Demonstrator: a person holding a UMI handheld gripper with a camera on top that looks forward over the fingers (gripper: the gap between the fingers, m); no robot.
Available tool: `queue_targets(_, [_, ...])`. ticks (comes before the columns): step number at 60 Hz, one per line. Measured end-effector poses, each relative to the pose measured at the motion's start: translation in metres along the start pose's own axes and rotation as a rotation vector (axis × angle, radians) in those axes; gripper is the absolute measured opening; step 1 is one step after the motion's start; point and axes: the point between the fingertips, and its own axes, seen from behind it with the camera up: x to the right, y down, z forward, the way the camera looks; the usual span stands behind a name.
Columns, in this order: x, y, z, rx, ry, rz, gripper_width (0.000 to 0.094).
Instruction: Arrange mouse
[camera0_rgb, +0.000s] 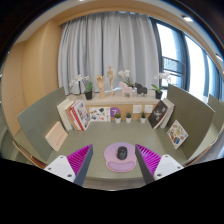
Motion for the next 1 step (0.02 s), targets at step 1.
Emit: queue_targets(1, [0.0009, -0.0011, -0.0006, 0.002, 0.0, -0.001, 0.0854])
